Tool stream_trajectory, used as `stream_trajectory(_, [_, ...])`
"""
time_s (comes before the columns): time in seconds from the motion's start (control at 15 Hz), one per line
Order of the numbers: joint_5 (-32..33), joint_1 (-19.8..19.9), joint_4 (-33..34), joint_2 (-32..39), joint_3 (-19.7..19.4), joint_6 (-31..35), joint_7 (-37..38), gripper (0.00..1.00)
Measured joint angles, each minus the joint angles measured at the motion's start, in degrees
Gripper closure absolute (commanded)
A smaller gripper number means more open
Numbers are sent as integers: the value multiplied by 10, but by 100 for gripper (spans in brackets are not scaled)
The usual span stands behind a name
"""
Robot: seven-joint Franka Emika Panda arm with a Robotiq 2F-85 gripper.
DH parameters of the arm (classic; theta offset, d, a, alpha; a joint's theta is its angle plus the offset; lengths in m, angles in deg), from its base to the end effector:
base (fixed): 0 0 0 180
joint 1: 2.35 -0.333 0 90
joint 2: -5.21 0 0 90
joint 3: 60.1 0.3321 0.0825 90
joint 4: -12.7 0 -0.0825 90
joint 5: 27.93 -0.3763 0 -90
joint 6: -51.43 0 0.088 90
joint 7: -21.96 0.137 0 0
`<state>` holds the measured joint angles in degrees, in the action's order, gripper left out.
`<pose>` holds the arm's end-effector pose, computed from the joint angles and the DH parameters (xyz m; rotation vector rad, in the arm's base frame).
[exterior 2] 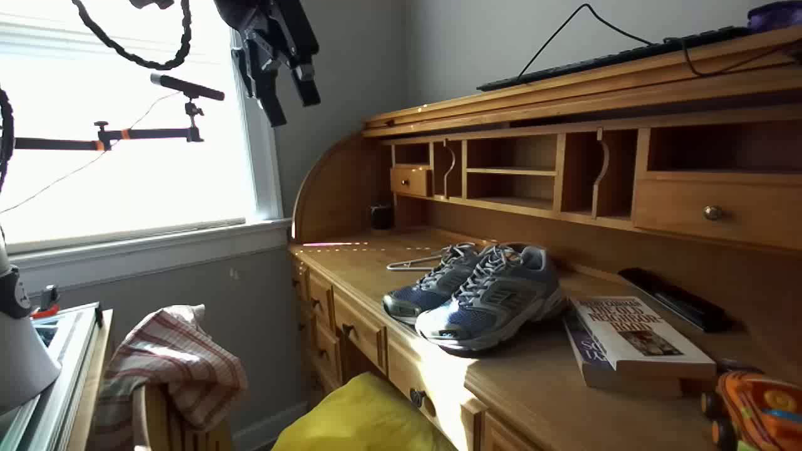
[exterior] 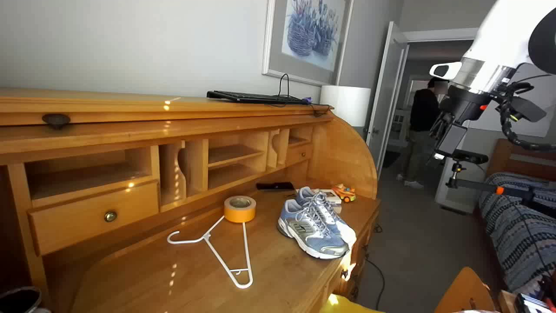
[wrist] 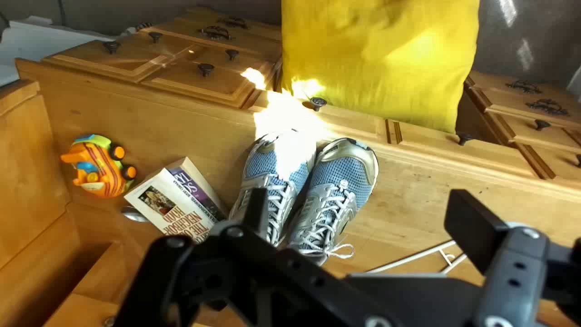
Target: Move the sneakers and the books slightly to the left then place the sneaker on the right on the books
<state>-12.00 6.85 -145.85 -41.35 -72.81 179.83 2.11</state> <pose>0.2949 -0.1303 0.4444 2.9438 0.2243 0.3575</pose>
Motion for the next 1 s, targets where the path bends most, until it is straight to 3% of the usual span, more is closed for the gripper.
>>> stream_trajectory(0.47, [0, 0, -15, 6, 0, -1, 0, 0])
stream_trajectory(1.0, [-6, -6, 49, 85, -17, 21, 0, 0])
